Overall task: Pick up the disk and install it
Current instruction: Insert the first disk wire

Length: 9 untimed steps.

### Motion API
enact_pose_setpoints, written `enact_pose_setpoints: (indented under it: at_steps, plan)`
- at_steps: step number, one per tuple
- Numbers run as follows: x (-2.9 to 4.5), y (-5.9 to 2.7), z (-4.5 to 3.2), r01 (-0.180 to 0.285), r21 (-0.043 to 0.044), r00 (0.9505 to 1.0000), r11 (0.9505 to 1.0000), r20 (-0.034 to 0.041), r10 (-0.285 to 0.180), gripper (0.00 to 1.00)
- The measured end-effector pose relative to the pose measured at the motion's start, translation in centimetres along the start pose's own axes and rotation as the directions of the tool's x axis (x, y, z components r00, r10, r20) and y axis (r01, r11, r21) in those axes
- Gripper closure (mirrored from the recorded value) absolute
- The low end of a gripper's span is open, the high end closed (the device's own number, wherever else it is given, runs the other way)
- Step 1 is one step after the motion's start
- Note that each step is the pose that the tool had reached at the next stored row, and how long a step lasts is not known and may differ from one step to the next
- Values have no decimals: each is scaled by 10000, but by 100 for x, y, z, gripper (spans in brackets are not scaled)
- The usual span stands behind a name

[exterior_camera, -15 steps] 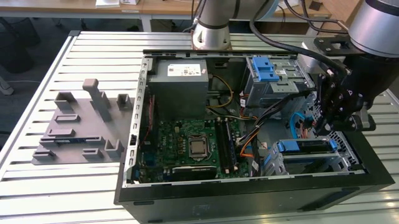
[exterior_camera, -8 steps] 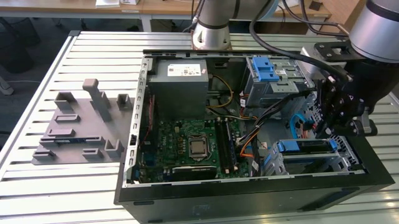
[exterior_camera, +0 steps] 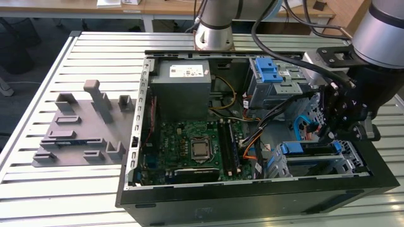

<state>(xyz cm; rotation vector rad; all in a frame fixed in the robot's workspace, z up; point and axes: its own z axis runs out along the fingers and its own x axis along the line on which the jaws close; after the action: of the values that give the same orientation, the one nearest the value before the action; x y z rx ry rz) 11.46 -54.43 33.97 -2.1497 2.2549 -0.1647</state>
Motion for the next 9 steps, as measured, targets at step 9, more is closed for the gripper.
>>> enact_pose_setpoints:
  at_steps: [9]
  plan:
    - [11,27,30,253,73,9997,9997,67,-254,84]
